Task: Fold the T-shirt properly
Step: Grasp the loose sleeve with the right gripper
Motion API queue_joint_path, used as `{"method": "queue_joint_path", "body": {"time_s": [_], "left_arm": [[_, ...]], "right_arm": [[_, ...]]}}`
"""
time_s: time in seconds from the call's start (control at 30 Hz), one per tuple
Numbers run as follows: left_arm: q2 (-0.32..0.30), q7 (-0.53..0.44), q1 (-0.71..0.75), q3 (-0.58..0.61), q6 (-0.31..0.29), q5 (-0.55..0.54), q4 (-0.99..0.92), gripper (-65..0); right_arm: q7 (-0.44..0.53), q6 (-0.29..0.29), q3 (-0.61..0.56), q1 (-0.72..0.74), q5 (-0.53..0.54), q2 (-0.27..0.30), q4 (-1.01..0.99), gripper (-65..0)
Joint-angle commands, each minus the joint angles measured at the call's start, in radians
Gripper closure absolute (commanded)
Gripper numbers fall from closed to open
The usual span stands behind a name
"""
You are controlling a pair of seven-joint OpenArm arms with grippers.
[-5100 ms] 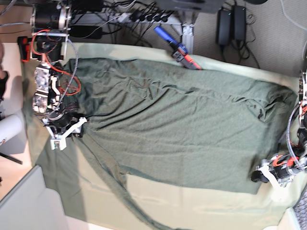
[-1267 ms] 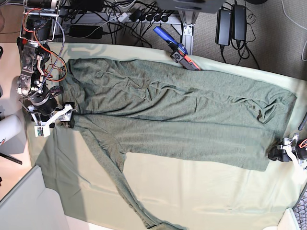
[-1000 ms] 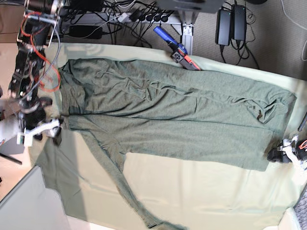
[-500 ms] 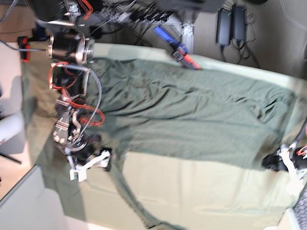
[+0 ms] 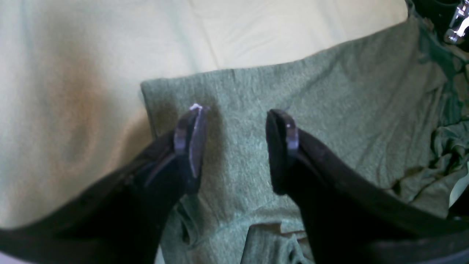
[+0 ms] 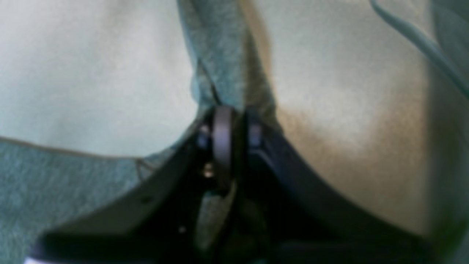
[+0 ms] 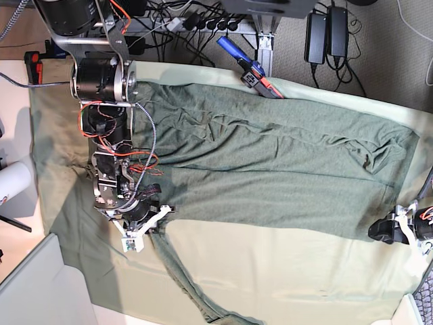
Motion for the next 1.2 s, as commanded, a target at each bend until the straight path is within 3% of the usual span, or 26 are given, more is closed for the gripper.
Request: {"method": "queue_joint_path", "body": {"time_s": [0.0,0.23,0.37,0.57,0.9,1.17], "left_arm": [[-0.017,-0.018,-0.028,-0.006,-0.011,-0.024,0.017,-30.1],[-0.018,-0.025,-0.028,-0.006,-0.011,-0.022,0.017,-30.1],[-0.017,-0.025,-0.028,-0.006,-0.011,-0.016,0.017,-30.1],[-0.017,-0.026,-0.028,-0.006,-0.011,-0.016,0.017,-30.1],[-0.017,-0.038,-0.028,-0.006,-0.011,-0.014,0.017,-30.1],[-0.017,-0.064,-0.028,-0.006,-0.011,-0.016,0.017,-30.2]], "right_arm": [[-0.007,-0.026,0.0,0.024,-0.008,0.011,0.006,0.0],[-0.054,-0.018,0.0,0.002,0.001,0.014,0.088,0.0],[-0.092,-0.018,0.0,-0.076,0.061,0.034,0.236,0.0],[-0.148,-0.018,0.0,-0.209,0.064,0.066,0.459,0.0],[-0.182,-0.019,0.004,-0.412,0.131,0.156,0.705,0.0],[-0.184,-0.019,0.018,-0.471,0.132,0.16,0.773,0.0]]}}
